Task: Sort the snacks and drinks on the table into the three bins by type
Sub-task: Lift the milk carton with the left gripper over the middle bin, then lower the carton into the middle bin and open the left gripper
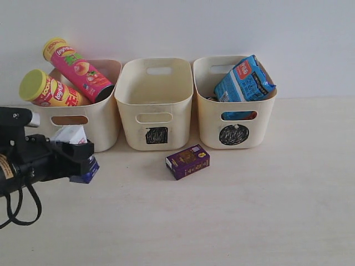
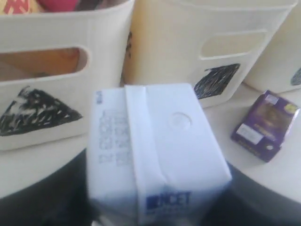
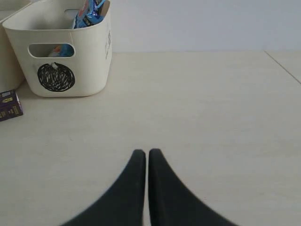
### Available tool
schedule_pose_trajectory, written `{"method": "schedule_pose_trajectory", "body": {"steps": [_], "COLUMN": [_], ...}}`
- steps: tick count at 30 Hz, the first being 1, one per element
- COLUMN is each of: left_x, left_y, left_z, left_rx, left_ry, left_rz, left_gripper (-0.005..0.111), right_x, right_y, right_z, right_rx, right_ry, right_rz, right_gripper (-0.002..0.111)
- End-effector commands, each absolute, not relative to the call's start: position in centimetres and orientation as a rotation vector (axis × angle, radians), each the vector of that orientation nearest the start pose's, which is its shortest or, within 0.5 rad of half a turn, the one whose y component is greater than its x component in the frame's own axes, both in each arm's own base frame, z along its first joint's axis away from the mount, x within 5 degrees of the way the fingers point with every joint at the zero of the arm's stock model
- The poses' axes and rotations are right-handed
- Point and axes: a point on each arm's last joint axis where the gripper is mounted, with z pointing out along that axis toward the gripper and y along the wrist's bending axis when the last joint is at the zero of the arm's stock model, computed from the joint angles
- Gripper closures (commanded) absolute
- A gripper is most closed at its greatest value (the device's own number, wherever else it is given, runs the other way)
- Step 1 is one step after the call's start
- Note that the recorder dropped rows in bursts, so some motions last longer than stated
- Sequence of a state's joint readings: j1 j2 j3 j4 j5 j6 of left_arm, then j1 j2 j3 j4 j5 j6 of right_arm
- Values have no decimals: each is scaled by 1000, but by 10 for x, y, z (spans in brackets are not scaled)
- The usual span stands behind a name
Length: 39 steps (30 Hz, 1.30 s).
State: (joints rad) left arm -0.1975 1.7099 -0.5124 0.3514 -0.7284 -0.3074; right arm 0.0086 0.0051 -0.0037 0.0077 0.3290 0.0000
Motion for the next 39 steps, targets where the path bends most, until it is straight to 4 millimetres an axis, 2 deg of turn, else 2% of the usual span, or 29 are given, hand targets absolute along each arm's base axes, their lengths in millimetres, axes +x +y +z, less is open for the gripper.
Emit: {"method": "schedule_pose_trajectory", "body": {"steps": [1,5,8,11,13,16,21,26,31,34,36,38,39], "left_x": [264,271,289,309,325,352,394,432,455,463,466,467,468], "left_y": [-103,-118,-122,-128,-134,-145,-162,-174,-183,-185,-186,-187,-187], "left_z": [189,222,246,272,282,283,282,260,229,217,209,203,199], "left_rx": [368,388,405,403,406,422,456,478,523,526,528,531,533], "left_ry": [1809,1805,1826,1772,1739,1717,1675,1705,1738,1760,1772,1775,1782], "left_rz": [-482,-455,-390,-371,-365,-358,-343,-310,-279,-274,-274,-279,-279], "left_gripper": [102,102,102,102,102,102,102,102,102,102,96,84,65], "right_x": [54,54,54,54,54,54,54,54,54,54,54,54,54], "right_y": [1,1,1,1,1,1,1,1,1,1,1,1,1], "right_z": [184,184,184,184,184,184,184,184,184,184,184,184,184], "right_rx": [-5,-5,-5,-5,-5,-5,-5,-5,-5,-5,-5,-5,-5], "right_ry": [1806,1806,1806,1806,1806,1806,1806,1806,1806,1806,1806,1806,1806], "right_rz": [12,12,12,12,12,12,12,12,12,12,12,12,12], "right_gripper": [108,108,108,108,108,108,108,108,108,108,108,108,108]}}
